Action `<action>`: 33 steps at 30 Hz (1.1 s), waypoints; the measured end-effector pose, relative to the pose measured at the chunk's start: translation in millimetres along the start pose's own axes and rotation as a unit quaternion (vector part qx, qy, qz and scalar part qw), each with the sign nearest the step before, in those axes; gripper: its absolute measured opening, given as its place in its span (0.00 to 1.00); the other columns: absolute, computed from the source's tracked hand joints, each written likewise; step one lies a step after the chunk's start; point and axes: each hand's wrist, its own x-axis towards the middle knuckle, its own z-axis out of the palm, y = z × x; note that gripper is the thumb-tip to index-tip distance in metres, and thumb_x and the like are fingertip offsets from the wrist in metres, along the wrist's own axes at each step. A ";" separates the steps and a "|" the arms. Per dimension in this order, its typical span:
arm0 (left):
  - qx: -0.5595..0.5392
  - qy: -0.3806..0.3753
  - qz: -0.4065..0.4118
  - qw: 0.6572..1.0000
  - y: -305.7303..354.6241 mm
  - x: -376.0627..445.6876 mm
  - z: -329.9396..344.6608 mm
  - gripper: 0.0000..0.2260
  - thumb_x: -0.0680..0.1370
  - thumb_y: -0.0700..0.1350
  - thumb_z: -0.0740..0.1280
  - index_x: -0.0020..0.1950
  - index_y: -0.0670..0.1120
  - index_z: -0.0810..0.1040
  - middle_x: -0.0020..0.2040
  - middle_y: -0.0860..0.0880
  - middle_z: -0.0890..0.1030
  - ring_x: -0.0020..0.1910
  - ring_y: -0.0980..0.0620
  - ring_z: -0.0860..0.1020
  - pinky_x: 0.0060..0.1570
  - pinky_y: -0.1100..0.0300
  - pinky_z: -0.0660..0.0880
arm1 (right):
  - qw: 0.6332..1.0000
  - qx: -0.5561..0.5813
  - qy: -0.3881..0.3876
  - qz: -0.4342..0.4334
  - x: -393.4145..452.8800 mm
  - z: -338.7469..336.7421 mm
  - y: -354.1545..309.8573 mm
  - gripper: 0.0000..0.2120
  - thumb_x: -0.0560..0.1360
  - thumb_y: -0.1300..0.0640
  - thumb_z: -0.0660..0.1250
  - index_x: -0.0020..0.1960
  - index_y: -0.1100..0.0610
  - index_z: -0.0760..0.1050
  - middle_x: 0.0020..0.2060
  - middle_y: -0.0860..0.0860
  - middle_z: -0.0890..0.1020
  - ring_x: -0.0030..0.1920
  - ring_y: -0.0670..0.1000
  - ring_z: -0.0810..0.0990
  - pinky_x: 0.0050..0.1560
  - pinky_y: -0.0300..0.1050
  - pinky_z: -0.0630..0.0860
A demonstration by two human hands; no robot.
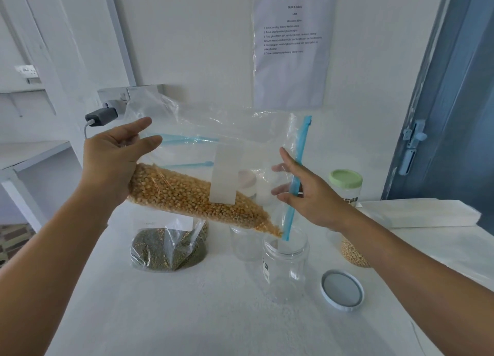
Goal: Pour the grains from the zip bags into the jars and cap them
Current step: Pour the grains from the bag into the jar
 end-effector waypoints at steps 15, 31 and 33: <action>0.005 -0.001 0.033 0.999 13.2 21.0 0.6 0.20 0.71 0.38 0.80 0.62 0.48 0.86 0.37 0.54 0.70 0.34 0.58 0.69 0.48 0.65 0.72 | 1.000 0.018 0.017 -0.005 8.8 1.6 -13.7 0.42 0.81 0.67 0.68 0.83 0.40 0.52 0.69 0.40 0.73 0.58 0.48 0.84 0.67 0.47 0.78; 0.014 -0.010 0.049 0.999 4.9 27.2 3.4 0.18 0.70 0.38 0.81 0.58 0.50 0.87 0.32 0.61 0.74 0.40 0.57 0.72 0.61 0.61 0.72 | 0.999 0.045 0.030 0.003 3.1 8.9 -4.8 0.42 0.80 0.68 0.69 0.82 0.41 0.53 0.68 0.39 0.75 0.57 0.48 0.85 0.65 0.42 0.78; 0.011 -0.011 0.047 0.999 4.5 28.0 2.5 0.17 0.70 0.38 0.81 0.57 0.50 0.88 0.33 0.60 0.73 0.40 0.56 0.71 0.62 0.61 0.72 | 0.999 0.044 0.031 0.004 3.2 8.4 -5.3 0.42 0.80 0.68 0.69 0.82 0.40 0.53 0.68 0.39 0.75 0.57 0.48 0.85 0.65 0.43 0.79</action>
